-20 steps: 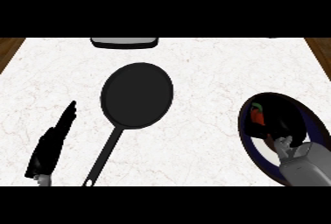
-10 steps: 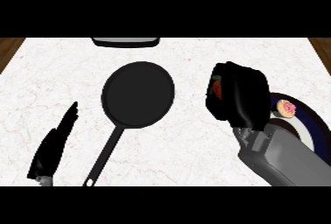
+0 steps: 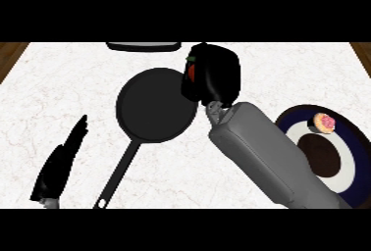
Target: Pick the bell pepper from the plate and place it in the pan
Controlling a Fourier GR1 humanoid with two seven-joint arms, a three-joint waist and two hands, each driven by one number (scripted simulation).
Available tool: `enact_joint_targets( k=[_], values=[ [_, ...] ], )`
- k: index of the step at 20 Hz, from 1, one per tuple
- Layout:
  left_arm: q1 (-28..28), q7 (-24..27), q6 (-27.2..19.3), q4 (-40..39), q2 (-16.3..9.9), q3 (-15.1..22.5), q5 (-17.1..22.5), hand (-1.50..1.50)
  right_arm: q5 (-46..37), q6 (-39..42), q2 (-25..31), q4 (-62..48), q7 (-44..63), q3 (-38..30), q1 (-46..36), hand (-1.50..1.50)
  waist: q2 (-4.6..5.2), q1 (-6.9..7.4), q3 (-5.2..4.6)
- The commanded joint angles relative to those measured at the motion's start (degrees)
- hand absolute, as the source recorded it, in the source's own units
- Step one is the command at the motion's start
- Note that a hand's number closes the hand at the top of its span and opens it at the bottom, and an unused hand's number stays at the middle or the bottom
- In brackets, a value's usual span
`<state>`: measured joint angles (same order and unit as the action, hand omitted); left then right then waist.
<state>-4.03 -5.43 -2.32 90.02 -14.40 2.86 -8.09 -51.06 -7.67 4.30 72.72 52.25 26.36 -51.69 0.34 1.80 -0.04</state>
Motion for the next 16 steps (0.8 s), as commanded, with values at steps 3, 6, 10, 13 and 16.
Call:
enact_joint_targets(
  k=[3,6,10,13,16],
  values=[
    [2.28,-3.5,1.62,2.29,-0.76,0.91,-0.54,0.0,7.34,-13.61,-4.16,-18.6,-5.12,0.01,-5.45,1.5,0.56,1.96,0.04],
    [4.6,-4.61,1.12,1.49,0.78,1.0,-0.11,0.0,12.05,-13.55,-4.23,-27.9,-9.6,-2.61,-11.91,1.5,1.05,2.88,0.02],
    [4.75,-4.43,0.28,2.5,2.07,3.35,-2.22,0.0,16.8,-15.55,-4.27,-35.54,-11.25,2.48,-11.2,1.5,1.32,4.6,0.03],
    [7.12,-2.92,2.81,-0.22,0.15,0.7,0.24,0.0,19.33,-11.72,-4.28,-40.57,-15.46,2.86,-13.02,1.5,1.7,4.85,-0.02],
    [7.2,-2.94,2.03,-0.09,1.66,2.74,-1.13,0.0,28.13,-11.8,-4.29,-39.52,-15.09,-0.79,-10.88,1.5,2.39,7.08,0.05]
  ],
)
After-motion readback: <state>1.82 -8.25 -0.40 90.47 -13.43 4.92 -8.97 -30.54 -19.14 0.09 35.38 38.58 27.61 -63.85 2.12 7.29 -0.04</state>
